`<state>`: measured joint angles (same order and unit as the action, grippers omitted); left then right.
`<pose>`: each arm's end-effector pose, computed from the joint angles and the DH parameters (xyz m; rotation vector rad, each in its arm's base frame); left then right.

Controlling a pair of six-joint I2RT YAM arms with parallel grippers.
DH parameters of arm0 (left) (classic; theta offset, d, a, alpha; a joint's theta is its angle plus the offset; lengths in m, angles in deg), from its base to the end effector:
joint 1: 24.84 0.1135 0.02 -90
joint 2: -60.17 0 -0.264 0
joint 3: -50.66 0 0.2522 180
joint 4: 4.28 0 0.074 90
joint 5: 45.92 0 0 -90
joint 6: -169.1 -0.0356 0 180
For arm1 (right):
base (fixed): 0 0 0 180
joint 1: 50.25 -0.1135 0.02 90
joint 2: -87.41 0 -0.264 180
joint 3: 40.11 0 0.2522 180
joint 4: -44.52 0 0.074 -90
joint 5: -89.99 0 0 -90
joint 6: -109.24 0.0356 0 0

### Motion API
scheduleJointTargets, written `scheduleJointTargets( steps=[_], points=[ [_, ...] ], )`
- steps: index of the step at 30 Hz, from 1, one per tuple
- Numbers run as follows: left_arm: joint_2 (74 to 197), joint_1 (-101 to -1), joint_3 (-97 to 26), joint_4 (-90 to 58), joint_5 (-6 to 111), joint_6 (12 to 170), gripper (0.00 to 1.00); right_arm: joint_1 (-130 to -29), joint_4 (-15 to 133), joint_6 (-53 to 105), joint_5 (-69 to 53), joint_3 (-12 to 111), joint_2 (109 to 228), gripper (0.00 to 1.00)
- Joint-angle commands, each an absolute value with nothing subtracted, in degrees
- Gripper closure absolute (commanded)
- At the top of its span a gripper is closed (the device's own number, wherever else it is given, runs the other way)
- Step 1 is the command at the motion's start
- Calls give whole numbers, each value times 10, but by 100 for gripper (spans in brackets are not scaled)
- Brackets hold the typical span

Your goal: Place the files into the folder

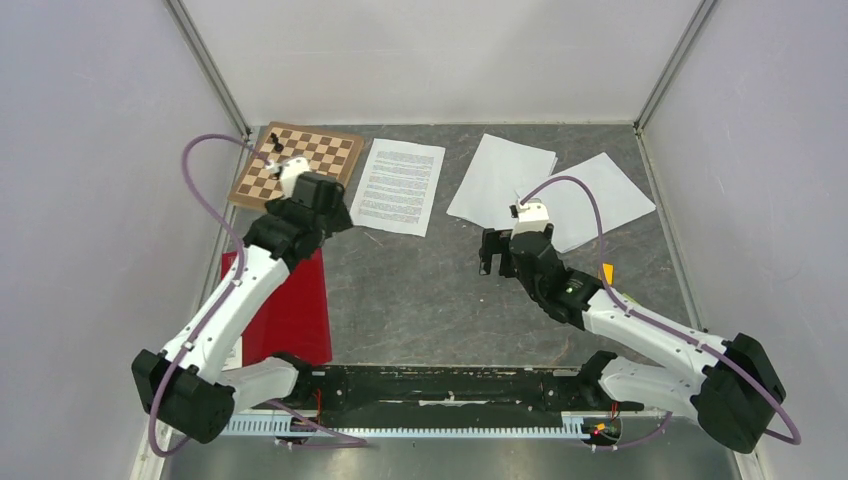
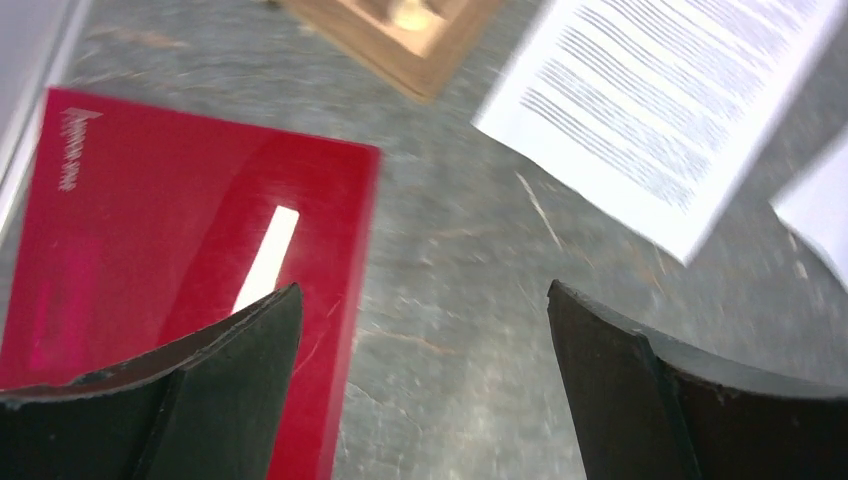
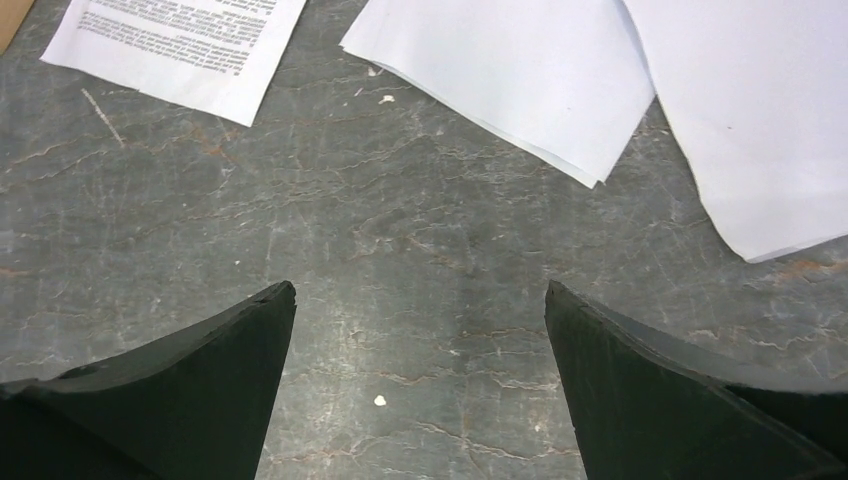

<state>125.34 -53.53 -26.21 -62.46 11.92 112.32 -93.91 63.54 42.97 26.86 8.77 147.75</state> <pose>0.2089 -0.0927 0.3287 -0.3428 2.2069 0.0929 0.1758 0.1455 0.2392 -0.0782 2.0473 0.2405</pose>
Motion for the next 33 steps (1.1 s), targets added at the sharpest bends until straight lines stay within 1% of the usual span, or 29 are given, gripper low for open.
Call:
scheduleJointTargets(
  steps=[1,5,7,9,11,14,19,24,30,33],
  points=[
    [1275,-411,-287,-627,145,1187,2,-940,619,423,229,122,1489,2],
    [1308,-306,-282,-622,126,1229,2,-940,602,415,190,130,1505,2],
    [1321,-255,-265,-605,118,1251,2,-941,591,414,168,134,1516,2],
    [1329,-192,-244,-588,130,1273,3,-940,587,414,138,136,1528,2],
    [1323,-149,-211,-552,140,1287,4,-940,564,416,111,135,1539,2],
    [1301,-107,-168,-497,132,1303,5,-940,547,417,77,127,1556,2],
    [1287,-67,-102,-447,113,1329,5,-940,543,415,36,125,1583,2],
    [1281,7,-19,-374,165,1360,5,-940,531,408,18,115,1593,2],
    [1321,87,-13,-348,216,1383,5,-940,524,403,-4,114,1607,2],
    [1348,120,-28,-348,242,1382,7,-940,518,402,-4,111,1614,2]
  ],
)
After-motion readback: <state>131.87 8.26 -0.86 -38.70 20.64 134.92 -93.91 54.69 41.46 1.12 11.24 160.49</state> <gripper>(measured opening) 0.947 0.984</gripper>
